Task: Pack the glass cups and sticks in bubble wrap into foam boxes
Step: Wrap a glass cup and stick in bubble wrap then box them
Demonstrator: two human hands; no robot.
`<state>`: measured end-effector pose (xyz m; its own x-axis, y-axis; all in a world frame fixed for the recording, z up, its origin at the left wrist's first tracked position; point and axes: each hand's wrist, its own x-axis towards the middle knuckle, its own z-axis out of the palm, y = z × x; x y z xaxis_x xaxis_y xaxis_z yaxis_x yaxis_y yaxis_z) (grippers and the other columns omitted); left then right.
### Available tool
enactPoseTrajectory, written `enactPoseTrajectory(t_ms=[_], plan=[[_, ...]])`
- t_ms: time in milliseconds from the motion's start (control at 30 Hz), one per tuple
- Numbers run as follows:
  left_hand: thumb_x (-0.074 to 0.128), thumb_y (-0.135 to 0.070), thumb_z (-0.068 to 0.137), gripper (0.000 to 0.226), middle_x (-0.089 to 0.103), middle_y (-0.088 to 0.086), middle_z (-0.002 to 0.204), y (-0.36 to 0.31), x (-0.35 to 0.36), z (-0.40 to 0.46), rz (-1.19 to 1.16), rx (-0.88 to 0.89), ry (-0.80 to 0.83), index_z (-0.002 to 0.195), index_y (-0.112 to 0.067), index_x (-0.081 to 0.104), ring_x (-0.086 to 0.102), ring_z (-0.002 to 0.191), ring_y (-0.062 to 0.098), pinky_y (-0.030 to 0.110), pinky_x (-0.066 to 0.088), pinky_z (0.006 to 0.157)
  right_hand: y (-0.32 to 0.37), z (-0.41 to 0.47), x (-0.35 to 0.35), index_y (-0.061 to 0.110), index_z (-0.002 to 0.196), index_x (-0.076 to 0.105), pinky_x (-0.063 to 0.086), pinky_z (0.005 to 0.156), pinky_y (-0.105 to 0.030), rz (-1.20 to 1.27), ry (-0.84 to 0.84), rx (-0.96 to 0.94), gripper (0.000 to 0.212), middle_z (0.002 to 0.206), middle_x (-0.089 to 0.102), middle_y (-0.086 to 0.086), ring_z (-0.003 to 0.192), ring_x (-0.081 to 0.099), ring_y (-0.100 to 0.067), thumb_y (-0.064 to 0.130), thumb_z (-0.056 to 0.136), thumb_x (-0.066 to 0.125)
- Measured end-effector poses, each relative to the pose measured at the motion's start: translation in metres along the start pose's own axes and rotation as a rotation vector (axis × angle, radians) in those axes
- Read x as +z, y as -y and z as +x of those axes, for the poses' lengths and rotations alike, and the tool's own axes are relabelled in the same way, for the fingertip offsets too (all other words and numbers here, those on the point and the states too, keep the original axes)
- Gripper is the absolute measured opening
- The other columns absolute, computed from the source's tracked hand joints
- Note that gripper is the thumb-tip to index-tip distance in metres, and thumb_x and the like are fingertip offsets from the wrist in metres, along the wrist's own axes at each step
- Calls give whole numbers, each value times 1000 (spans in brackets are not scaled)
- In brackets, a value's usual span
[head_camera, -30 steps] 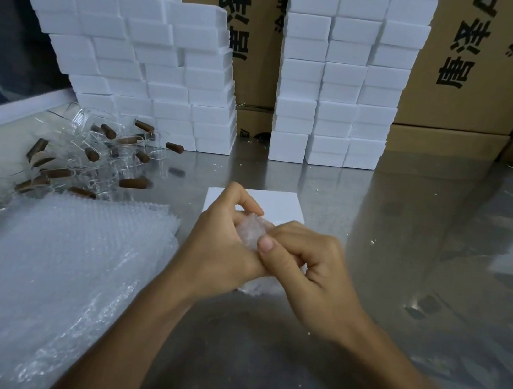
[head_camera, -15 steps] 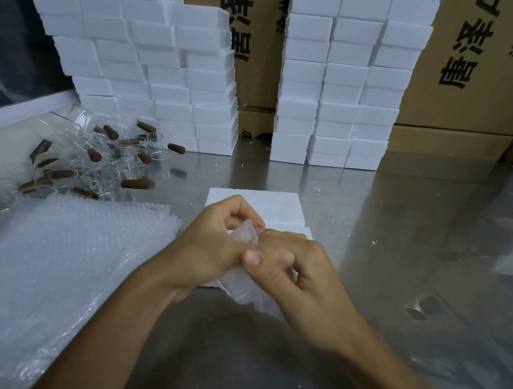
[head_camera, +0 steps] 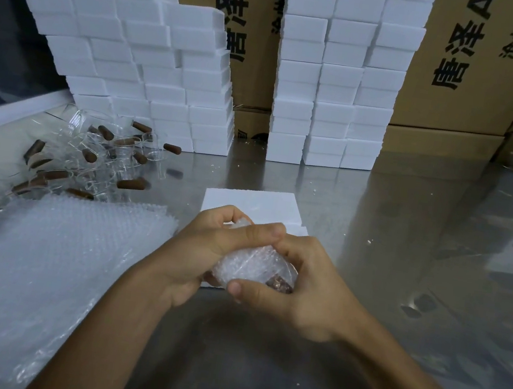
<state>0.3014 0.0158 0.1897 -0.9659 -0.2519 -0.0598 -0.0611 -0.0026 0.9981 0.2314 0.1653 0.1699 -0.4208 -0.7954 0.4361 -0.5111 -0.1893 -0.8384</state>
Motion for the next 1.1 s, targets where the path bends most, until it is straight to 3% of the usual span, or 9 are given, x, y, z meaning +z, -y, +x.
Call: enactPoseTrajectory(t_ms=[133,300,367,467,567,667,733,867,1100], plan=[[85,-56,43,57,68,0,71,2,1,1,-8,-40,-19,79,-20,61,66,65,16,26,50,55,-3,0,2,8,108,68,55,76,-46,-36,-42,8,30,95,71,-6,88,68,-23,23,82,75],[83,-65,48,86,72,17,94,3,-3,5,-53,-34,-130,108,-6,66,66,83,28,43,42,72,-6,1,8,6,122,56,53,79,-27,103,-132,-47,49,107,66,-3,97,67,-17,12,79,79],[77,-75,56,91,70,22,95,2,0,6,-133,-65,-153,111,-4,65,64,73,26,32,41,57,-11,0,9,13,125,56,53,81,-22,49,-234,-63,55,109,64,6,100,66,-13,16,76,82],[47,-84,75,76,65,8,79,1,5,6,-324,-110,-118,98,-15,71,50,50,12,15,24,37,-13,2,8,25,122,55,56,83,-27,28,-412,-21,56,108,63,15,101,66,-13,26,75,85],[34,-72,91,76,71,16,96,0,4,4,-458,-95,-76,117,-8,67,69,66,31,19,34,35,-13,7,2,18,111,61,56,66,-20,159,-523,-5,40,95,68,15,84,68,-5,26,77,81],[41,-42,95,53,64,27,123,-3,4,1,-540,-21,38,125,-4,62,59,107,59,24,44,38,-13,11,-8,17,104,67,59,72,-27,271,-632,100,36,87,73,9,82,71,-10,36,74,75],[47,-33,91,47,62,24,128,-2,5,2,-544,27,86,127,-7,63,63,104,54,26,49,40,-14,12,-12,14,104,69,61,74,-34,380,-660,177,40,93,75,2,91,73,-19,39,74,73],[60,-37,87,39,69,15,118,1,8,3,-402,132,34,119,-16,69,71,94,42,26,52,43,-13,12,-13,9,111,68,61,76,-33,515,-654,269,51,106,74,-8,98,73,-25,45,75,70],[79,-48,59,69,76,7,98,4,8,5,-141,242,-132,118,-13,65,75,78,33,23,54,47,-12,13,-15,6,115,68,60,76,-28,587,-643,326,52,107,75,-11,98,73,-24,45,80,66]])
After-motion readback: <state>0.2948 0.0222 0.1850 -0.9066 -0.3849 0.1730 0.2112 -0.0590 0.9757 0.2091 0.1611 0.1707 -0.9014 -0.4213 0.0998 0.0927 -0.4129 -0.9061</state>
